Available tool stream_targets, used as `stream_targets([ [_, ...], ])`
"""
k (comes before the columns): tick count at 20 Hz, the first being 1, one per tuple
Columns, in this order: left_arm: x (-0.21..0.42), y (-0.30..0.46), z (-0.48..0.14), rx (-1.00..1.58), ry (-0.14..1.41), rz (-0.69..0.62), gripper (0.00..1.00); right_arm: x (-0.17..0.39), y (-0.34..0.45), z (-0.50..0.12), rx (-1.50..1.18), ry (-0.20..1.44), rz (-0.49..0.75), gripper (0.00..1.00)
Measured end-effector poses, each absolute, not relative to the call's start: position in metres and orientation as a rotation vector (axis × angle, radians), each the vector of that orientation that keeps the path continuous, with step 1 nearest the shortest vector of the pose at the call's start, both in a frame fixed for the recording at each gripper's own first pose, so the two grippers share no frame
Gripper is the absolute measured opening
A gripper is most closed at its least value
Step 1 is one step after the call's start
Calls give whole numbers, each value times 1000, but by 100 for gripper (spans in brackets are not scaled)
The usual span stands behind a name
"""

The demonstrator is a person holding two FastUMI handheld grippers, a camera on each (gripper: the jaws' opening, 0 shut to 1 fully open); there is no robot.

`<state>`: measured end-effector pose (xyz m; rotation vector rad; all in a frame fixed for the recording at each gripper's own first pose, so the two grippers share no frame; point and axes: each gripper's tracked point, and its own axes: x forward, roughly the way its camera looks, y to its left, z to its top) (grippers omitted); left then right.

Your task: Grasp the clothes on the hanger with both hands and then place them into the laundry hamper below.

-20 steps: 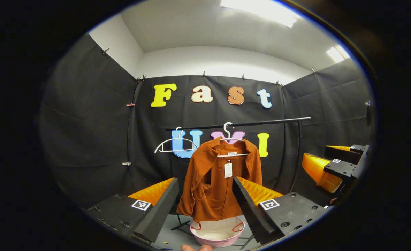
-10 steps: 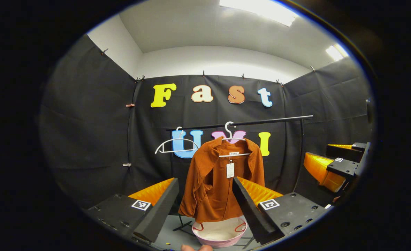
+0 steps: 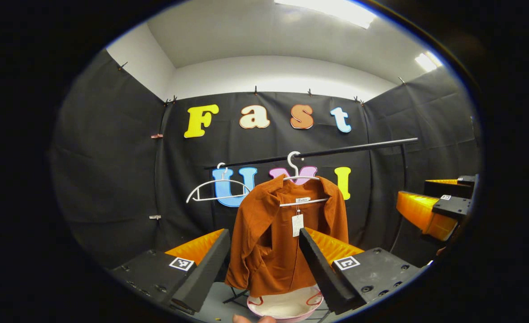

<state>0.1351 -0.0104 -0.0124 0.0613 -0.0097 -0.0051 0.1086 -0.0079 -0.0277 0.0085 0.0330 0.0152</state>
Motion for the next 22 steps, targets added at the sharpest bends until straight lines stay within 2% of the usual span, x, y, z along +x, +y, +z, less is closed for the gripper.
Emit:
stream_targets([
  [7, 265, -16, -19, 89, -37, 57, 98, 197, -25, -62, 31, 75, 41, 98],
  [15, 357, -6, -43, 131, -36, 120, 98, 276, -14, -97, 63, 98, 91, 98],
  [18, 373, -5, -50, 96, -24, 106, 82, 313, -5, -115, 76, 108, 70, 98],
  [19, 376, -5, -50, 97, -25, 106, 82, 325, -2, -123, 71, 112, 65, 98],
  [20, 378, -5, -49, 102, -29, 103, 77, 338, 2, -129, 65, 117, 60, 98],
  [22, 380, -8, -49, 115, -34, 93, 76, 359, 11, -136, 63, 116, 59, 98],
])
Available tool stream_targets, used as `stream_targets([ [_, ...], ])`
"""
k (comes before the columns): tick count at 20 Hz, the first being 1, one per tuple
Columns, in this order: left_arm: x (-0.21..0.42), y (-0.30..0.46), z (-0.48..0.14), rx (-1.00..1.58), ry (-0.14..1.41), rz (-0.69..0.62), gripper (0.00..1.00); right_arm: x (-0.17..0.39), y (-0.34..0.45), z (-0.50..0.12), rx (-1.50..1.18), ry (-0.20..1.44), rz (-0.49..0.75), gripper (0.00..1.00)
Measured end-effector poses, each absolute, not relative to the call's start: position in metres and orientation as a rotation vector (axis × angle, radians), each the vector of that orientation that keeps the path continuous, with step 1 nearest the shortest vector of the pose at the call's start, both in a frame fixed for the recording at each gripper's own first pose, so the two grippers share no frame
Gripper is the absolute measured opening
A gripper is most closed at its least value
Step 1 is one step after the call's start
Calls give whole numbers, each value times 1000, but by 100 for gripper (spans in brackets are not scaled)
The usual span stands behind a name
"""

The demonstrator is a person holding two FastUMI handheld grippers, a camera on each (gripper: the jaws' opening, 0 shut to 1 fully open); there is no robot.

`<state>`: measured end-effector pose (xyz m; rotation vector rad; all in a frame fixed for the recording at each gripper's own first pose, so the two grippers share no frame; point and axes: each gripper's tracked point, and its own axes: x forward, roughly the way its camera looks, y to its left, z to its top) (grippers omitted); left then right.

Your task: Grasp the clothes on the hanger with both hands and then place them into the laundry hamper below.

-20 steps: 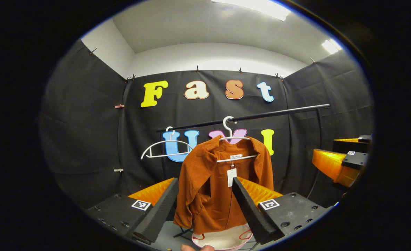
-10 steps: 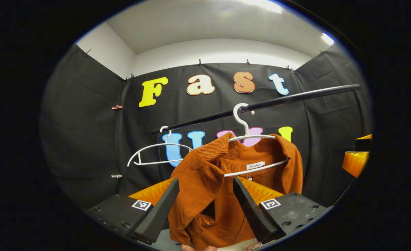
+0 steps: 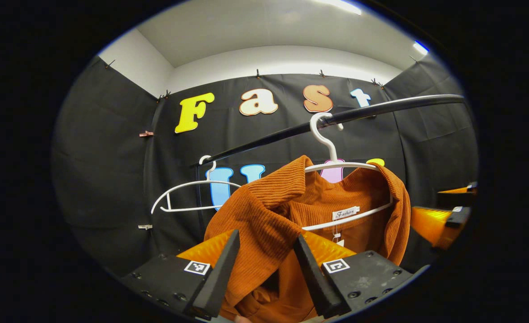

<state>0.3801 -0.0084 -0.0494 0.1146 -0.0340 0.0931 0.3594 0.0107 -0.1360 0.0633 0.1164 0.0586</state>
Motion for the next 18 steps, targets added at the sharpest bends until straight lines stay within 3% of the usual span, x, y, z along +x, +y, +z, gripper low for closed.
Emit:
stream_targets([
  [6, 390, -8, -49, 140, -56, 97, 80, 399, 28, -148, 50, 92, 38, 98],
  [7, 394, -8, -50, 144, -54, 90, 77, 401, 29, -150, 49, 90, 38, 98],
  [8, 395, -9, -51, 145, -49, 78, 62, 404, 36, -154, 57, 98, 69, 99],
  [11, 402, -5, -54, 120, -33, 49, 16, 408, 43, -174, 91, 150, 124, 22],
  [13, 403, -2, -55, 77, -22, 42, 6, 406, 41, -173, 192, 172, 142, 8],
  [18, 401, 4, -54, 88, -27, 46, 5, 411, 21, -173, 209, 177, 112, 4],
])
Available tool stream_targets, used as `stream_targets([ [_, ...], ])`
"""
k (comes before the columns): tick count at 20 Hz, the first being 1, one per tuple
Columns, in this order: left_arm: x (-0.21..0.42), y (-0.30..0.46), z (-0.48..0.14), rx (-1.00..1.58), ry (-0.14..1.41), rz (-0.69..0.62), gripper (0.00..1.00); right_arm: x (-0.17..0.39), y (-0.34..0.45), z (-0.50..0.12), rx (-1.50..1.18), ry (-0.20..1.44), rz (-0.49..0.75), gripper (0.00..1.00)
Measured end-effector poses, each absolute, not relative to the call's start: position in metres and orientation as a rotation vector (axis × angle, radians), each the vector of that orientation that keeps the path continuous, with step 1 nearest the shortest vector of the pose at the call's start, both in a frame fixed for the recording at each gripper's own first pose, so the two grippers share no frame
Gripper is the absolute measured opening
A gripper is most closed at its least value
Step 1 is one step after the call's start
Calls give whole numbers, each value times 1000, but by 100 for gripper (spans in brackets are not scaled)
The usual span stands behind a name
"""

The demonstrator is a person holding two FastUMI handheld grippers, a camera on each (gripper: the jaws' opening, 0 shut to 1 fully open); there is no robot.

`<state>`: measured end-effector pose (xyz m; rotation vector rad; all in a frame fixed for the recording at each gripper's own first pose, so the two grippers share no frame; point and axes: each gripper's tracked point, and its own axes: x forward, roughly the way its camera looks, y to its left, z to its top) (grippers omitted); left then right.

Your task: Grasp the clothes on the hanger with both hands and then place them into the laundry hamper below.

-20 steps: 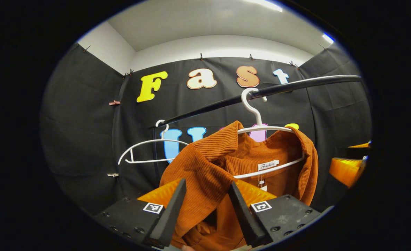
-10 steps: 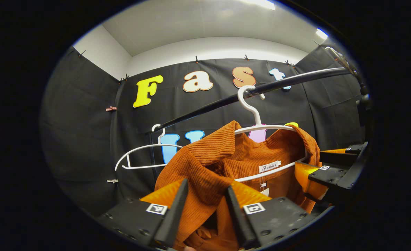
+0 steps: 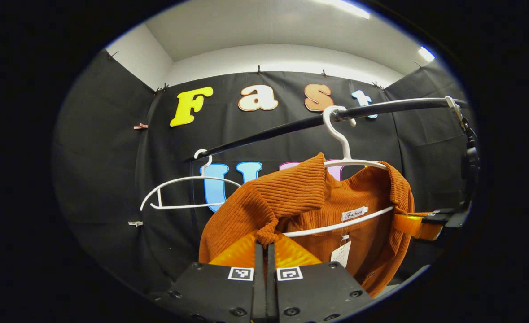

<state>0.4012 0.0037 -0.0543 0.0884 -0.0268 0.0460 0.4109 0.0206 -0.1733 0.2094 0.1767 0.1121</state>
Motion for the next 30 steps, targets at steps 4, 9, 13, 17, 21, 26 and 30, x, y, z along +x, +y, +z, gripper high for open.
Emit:
stream_targets([
  [4, 399, 0, -57, 126, -10, 31, 5, 405, 8, -165, 323, 144, 104, 4],
  [9, 400, -1, -47, 103, 32, 6, 5, 413, 1, -176, 625, 219, 145, 4],
  [13, 403, 3, -42, 89, 65, -8, 5, 430, -6, -163, 633, 246, 187, 4],
  [17, 408, 12, -19, 58, 46, -1, 5, 454, -22, -129, 591, 202, 191, 4],
  [21, 419, 39, -6, 37, 43, 41, 5, 484, -68, -105, 575, 111, 116, 4],
  [26, 422, 62, -33, 12, 102, 65, 5, 496, -95, -149, 546, 178, 21, 8],
  [30, 414, 76, -76, 31, 169, 93, 5, 471, -73, -204, 505, 281, 26, 4],
])
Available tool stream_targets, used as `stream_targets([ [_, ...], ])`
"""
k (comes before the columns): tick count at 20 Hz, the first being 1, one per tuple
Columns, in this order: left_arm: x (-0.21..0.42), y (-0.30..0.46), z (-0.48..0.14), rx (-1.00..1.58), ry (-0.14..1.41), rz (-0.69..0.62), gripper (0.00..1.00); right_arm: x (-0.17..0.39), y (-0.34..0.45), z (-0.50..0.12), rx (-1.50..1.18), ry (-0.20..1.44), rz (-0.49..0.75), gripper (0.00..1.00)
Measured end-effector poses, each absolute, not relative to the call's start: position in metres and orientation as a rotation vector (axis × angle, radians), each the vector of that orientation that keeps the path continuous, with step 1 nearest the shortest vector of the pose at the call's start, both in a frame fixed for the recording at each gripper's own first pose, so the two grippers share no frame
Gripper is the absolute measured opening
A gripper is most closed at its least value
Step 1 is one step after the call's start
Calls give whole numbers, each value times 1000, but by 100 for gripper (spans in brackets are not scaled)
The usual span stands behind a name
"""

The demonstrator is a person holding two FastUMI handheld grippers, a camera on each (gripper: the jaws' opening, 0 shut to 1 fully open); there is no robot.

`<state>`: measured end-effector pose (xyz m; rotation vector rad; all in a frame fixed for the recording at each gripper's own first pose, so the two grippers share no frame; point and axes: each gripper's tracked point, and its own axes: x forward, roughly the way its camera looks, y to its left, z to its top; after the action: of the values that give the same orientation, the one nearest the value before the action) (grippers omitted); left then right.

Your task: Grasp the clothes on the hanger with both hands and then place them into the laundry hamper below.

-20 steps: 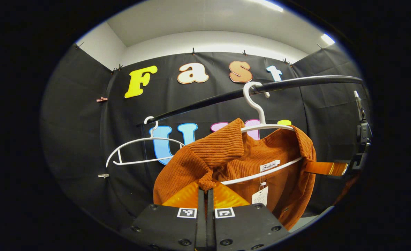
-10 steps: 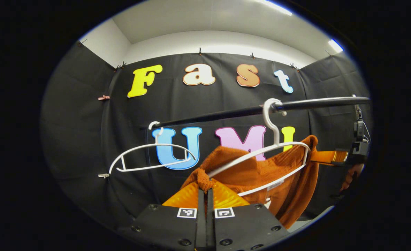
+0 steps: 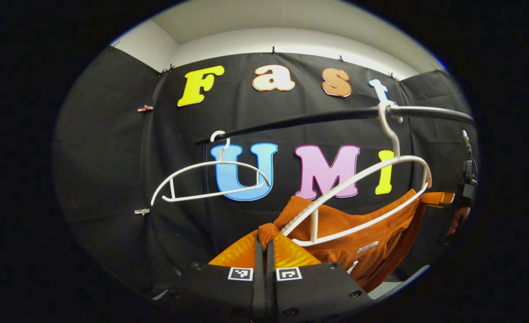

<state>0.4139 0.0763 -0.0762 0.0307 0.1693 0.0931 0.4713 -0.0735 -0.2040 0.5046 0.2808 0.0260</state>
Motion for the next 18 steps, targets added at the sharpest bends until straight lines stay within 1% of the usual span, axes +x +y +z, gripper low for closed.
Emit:
stream_targets([
  [2, 406, 83, -103, 34, 208, 99, 5, 454, -60, -227, 496, 329, 34, 4],
  [4, 397, 83, -132, 17, 253, 77, 4, 437, -45, -246, 500, 373, 47, 4],
  [6, 388, 75, -157, 7, 281, 31, 5, 418, -24, -257, 503, 412, 79, 4],
  [9, 375, 51, -182, 27, 320, -48, 5, 391, 19, -261, 513, 452, 167, 4],
  [11, 370, 24, -178, 1, 317, -110, 5, 377, 51, -249, 546, 457, 237, 4],
  [15, 368, -15, -145, -38, 261, -196, 5, 361, 99, -213, 546, 435, 363, 4],
  [17, 372, -24, -146, -48, 259, -214, 5, 358, 106, -215, 518, 438, 389, 4],
  [18, 373, -25, -154, -49, 274, -218, 5, 357, 107, -225, 498, 453, 390, 4],
])
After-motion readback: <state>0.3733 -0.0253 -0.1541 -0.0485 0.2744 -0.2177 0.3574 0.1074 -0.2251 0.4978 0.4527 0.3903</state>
